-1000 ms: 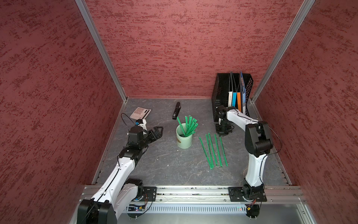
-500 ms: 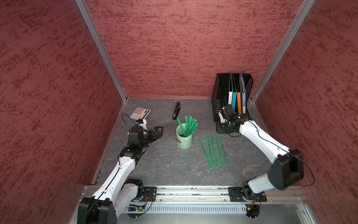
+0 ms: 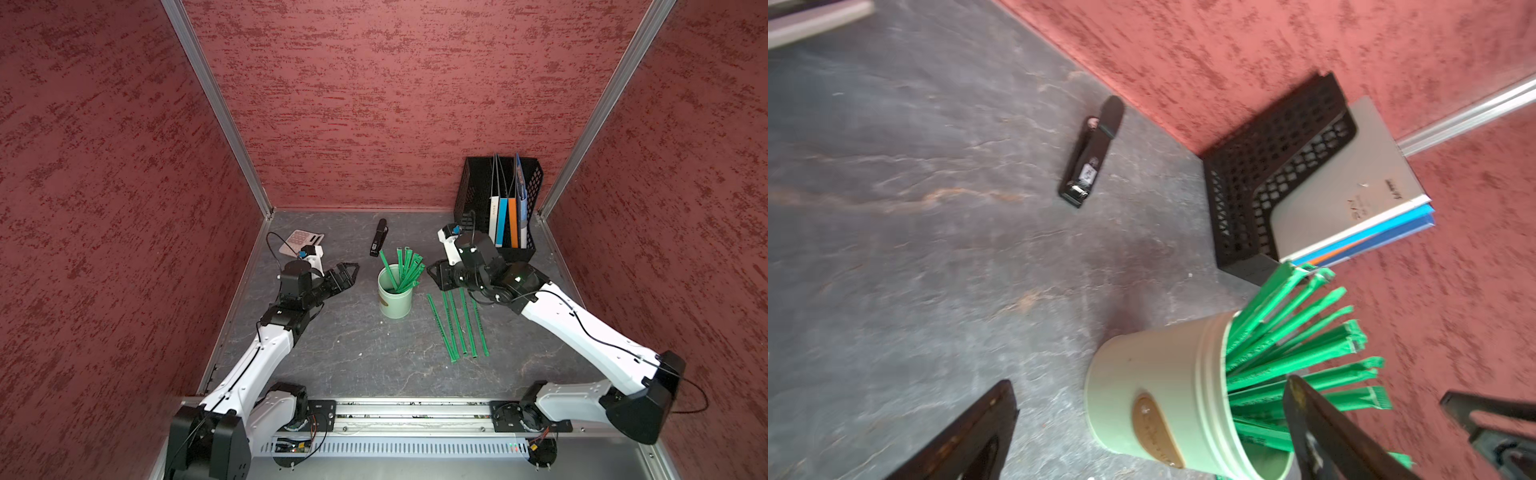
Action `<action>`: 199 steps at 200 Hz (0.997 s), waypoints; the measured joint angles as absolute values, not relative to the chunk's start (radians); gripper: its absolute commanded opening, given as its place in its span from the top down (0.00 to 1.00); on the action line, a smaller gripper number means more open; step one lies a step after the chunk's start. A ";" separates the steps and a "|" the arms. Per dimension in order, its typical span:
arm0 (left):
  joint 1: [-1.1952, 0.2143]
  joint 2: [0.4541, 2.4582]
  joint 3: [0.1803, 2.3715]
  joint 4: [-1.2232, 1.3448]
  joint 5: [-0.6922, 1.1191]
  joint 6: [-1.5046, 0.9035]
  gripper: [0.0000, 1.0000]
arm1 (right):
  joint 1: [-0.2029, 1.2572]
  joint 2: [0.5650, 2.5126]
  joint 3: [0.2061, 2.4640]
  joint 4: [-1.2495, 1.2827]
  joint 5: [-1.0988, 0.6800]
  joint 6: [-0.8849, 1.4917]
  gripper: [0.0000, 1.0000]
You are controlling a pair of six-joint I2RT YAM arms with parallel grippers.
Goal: Take the straws out of the storage container
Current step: Pick up the straw from the container.
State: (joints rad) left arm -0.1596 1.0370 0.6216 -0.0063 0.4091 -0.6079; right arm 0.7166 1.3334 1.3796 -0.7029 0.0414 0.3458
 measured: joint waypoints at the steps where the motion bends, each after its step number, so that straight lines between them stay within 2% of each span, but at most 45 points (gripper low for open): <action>1: -0.160 1.040 0.624 -0.004 0.414 -0.607 0.02 | 0.717 1.335 1.384 -0.704 0.042 0.345 0.65; 41: -0.203 1.147 0.735 0.008 0.531 -0.544 0.05 | 0.719 1.368 1.512 -0.736 0.050 0.334 0.71; 82: -0.231 1.172 0.767 0.005 0.558 -0.515 0.04 | 0.726 1.459 1.595 -0.795 0.020 0.333 0.71; 102: -0.230 1.166 0.764 -0.002 0.534 -0.516 0.03 | 0.751 1.555 1.666 -0.823 0.008 0.324 0.68; 138: -0.204 1.076 0.708 -0.036 0.448 -0.529 0.01 | 0.804 1.742 1.790 -0.859 -0.011 0.294 0.63; 199: -0.078 0.874 0.610 -0.107 0.364 -0.571 0.00 | 0.817 1.974 1.971 -0.931 -0.021 0.253 0.57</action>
